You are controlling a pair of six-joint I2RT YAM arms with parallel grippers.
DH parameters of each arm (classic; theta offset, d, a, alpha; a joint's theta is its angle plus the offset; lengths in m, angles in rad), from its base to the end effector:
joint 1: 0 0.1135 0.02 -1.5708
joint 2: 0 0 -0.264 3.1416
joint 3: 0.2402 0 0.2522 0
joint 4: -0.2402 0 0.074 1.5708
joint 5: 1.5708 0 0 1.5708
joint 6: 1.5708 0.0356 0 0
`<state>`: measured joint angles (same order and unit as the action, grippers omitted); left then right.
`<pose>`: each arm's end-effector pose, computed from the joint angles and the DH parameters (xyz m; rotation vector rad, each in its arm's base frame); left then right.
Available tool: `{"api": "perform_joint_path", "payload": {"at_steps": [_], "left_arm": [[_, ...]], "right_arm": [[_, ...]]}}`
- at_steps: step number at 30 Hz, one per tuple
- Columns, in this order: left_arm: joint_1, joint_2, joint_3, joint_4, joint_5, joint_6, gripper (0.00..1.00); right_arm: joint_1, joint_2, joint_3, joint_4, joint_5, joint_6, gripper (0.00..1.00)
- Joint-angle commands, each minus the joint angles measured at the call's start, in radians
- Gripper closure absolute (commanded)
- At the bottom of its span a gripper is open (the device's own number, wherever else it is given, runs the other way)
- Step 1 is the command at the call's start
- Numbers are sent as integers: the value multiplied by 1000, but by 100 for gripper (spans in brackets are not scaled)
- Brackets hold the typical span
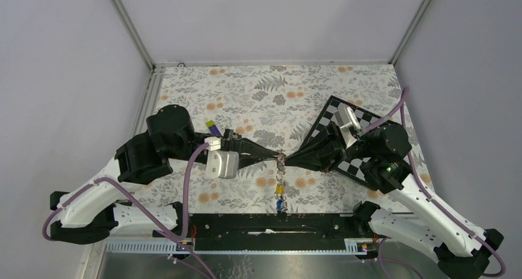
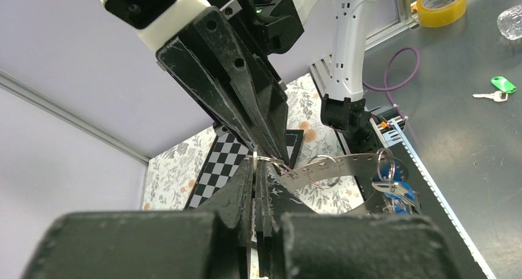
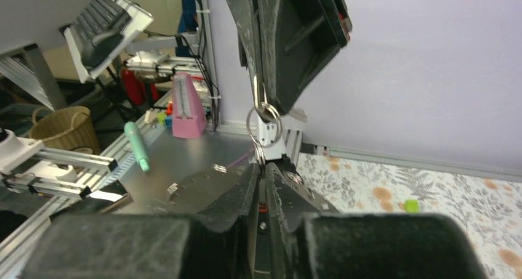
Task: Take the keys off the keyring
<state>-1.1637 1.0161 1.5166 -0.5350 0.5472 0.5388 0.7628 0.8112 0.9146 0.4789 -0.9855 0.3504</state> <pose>0.0509 -0.1647 0.5045 1.5085 0.7376 -0.9141 0.0907 0.1278 0.4414 -1.1724 0.7698 1.4269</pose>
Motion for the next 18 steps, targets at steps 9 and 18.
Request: {"api": "perform_joint_path", "payload": {"at_steps": [9, 18], "left_arm": [[6, -19, 71, 114, 30, 21, 100], [6, -7, 75, 114, -55, -2, 100]], "right_arm": [[-3, -45, 3, -113, 106, -78, 64], [-1, -128, 36, -281, 364, -202, 58]]}}
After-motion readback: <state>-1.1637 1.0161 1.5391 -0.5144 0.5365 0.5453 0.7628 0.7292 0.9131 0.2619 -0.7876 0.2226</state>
